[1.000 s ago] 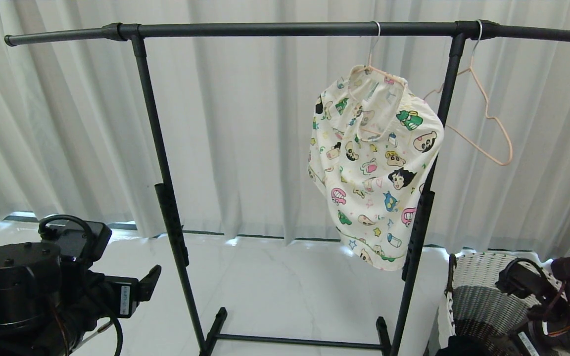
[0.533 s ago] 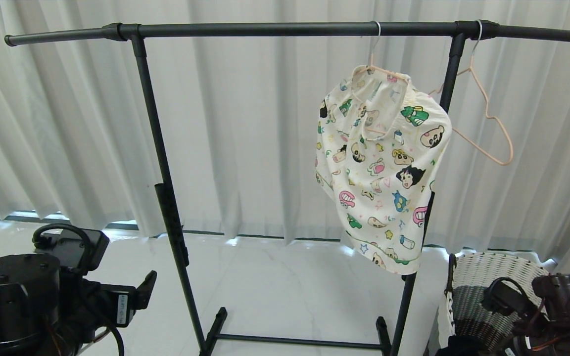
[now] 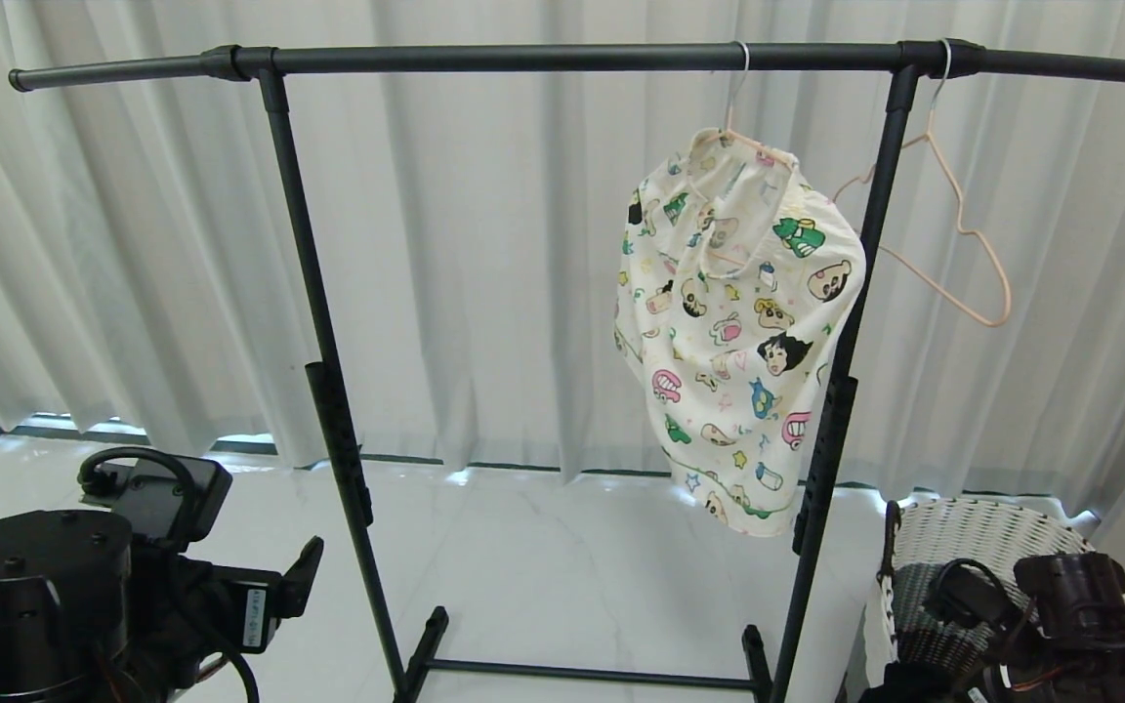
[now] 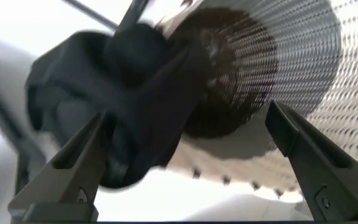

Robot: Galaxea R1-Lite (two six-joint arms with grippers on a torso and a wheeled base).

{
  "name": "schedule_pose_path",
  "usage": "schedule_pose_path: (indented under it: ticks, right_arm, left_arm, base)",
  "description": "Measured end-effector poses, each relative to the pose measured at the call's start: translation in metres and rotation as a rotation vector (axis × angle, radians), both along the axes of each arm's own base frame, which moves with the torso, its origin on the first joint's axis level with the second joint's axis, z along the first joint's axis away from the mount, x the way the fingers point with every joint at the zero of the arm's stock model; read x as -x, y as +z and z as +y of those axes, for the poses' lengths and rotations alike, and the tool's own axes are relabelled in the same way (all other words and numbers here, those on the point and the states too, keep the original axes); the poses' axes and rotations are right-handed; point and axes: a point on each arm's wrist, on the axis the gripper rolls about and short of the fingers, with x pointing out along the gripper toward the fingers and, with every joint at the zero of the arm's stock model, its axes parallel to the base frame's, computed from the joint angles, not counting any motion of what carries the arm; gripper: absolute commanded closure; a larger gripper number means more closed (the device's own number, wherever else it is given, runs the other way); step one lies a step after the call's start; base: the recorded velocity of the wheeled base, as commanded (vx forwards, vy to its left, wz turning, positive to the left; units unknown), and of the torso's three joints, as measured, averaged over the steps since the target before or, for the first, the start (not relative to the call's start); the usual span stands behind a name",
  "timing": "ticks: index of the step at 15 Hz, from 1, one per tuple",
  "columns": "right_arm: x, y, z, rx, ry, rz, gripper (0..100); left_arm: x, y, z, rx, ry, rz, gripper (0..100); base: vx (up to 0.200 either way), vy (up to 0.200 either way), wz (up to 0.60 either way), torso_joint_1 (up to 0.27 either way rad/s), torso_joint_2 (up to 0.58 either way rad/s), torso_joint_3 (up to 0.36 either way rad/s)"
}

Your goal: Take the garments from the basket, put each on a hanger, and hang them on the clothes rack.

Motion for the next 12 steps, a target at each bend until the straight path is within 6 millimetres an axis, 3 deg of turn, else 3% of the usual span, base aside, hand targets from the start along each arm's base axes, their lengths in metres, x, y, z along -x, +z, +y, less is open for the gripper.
schedule_pose_path:
  ticks: [1, 2, 8, 12]
  right_arm:
    - [-0.002, -0.003, 0.0, -0.012, 0.008, -0.003, 0]
    - [-0.004, -0.005, 0.0, -0.028, 0.017, -0.014, 100]
    - [0.0, -0.007, -0.004, -0.018, 0.012, -0.017, 100]
    - [0.006, 0.008, -0.005, -0.003, 0.042, -0.063, 100]
  left_arm:
    - [0.0, 0.0, 0.0, 0.0, 0.0, 0.0, 0]
    - [0.0, 0.0, 0.0, 0.0, 0.0, 0.0, 0]
    - [-0.001, 0.0, 0.0, -0.001, 0.0, 0.001, 0]
    - [-0.001, 0.001, -0.001, 0.001, 0.0, -0.004, 0]
  base:
    - [0.0, 0.0, 0.0, 0.0, 0.0, 0.0]
    - [0.0, 0.0, 0.0, 0.0, 0.0, 0.0]
    - [0.0, 0.0, 0.0, 0.0, 0.0, 0.0]
    - [0.0, 0.0, 0.0, 0.0, 0.0, 0.0]
